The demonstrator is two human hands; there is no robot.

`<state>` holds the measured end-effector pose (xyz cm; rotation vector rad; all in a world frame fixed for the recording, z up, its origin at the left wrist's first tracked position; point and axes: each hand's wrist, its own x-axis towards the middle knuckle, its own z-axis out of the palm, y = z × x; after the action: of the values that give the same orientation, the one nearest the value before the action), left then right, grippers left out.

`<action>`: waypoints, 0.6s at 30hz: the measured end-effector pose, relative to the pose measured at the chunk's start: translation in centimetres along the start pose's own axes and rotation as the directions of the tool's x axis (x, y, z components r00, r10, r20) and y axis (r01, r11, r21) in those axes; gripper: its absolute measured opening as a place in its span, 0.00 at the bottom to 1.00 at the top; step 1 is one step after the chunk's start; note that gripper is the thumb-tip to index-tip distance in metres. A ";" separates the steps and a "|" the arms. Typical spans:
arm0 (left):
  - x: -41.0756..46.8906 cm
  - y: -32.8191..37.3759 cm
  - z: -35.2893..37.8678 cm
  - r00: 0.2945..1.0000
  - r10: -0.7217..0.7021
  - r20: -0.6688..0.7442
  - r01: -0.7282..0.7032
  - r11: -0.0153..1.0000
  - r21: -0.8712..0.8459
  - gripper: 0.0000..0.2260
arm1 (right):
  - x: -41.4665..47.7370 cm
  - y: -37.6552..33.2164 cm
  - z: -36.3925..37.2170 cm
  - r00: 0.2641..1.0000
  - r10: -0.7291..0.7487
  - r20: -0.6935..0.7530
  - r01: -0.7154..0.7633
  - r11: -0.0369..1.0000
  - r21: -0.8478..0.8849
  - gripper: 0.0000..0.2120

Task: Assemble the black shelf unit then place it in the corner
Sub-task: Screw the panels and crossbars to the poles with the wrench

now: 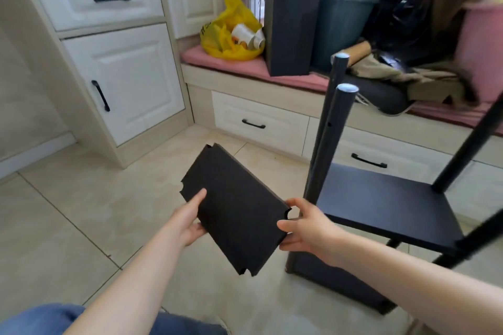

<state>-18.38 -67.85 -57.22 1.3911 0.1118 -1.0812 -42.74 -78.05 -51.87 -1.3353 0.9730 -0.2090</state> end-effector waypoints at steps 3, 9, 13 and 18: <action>-2.6 2.4 0.1 0.995 0.095 -0.008 -0.095 0.992 -0.081 0.18 | -4.1 -1.9 -2.4 0.997 -0.061 0.045 0.063 0.997 -0.034 0.17; -7.2 5.1 0.2 0.968 0.173 0.181 -0.178 0.984 0.010 0.13 | -9.9 -3.8 -7.5 0.989 -0.144 0.019 0.145 0.985 -0.095 0.17; -9.4 5.0 0.2 0.922 0.204 0.328 -0.263 0.954 0.147 0.22 | -12.1 -4.2 -10.2 0.974 -0.203 -0.103 0.190 0.974 -0.125 0.16; -11.2 4.5 0.0 0.847 0.201 0.492 -0.358 0.900 0.249 0.23 | -14.0 -3.5 -13.3 0.971 -0.156 -0.180 0.173 0.981 0.085 0.18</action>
<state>-21.54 -62.59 -46.77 1.3543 -0.6344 -1.1792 -59.15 -79.66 -41.21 -1.3213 0.9828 -0.5014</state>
